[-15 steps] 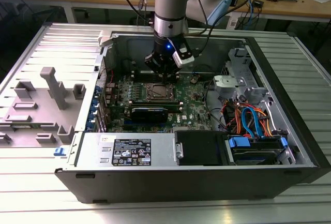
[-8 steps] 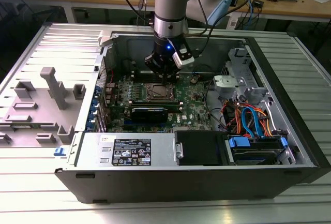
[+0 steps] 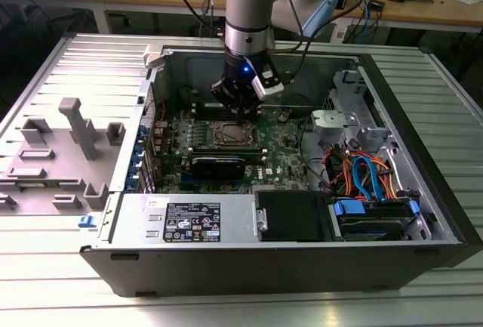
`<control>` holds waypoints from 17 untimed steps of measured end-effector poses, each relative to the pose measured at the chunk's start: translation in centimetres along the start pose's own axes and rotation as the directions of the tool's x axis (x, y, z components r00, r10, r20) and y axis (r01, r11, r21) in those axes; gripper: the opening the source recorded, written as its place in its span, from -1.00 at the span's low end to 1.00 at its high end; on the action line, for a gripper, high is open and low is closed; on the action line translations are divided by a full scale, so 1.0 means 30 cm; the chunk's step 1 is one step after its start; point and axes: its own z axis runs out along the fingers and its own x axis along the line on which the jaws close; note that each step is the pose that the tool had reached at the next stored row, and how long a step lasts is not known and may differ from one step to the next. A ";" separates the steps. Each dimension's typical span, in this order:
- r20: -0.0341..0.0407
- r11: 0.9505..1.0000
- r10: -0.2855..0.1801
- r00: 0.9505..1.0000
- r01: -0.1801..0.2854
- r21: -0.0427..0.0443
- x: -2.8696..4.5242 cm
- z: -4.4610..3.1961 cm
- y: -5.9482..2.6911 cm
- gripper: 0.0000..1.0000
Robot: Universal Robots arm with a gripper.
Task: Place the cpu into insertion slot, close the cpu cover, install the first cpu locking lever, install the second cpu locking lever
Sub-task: 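Install the first cpu locking lever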
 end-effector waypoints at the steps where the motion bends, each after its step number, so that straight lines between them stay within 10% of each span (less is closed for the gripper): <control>1: 0.000 1.000 0.000 1.000 0.000 0.000 0.000 0.000 0.000 -0.79; 17: 0.000 1.000 0.000 1.000 0.000 0.007 0.000 -0.008 0.000 -0.79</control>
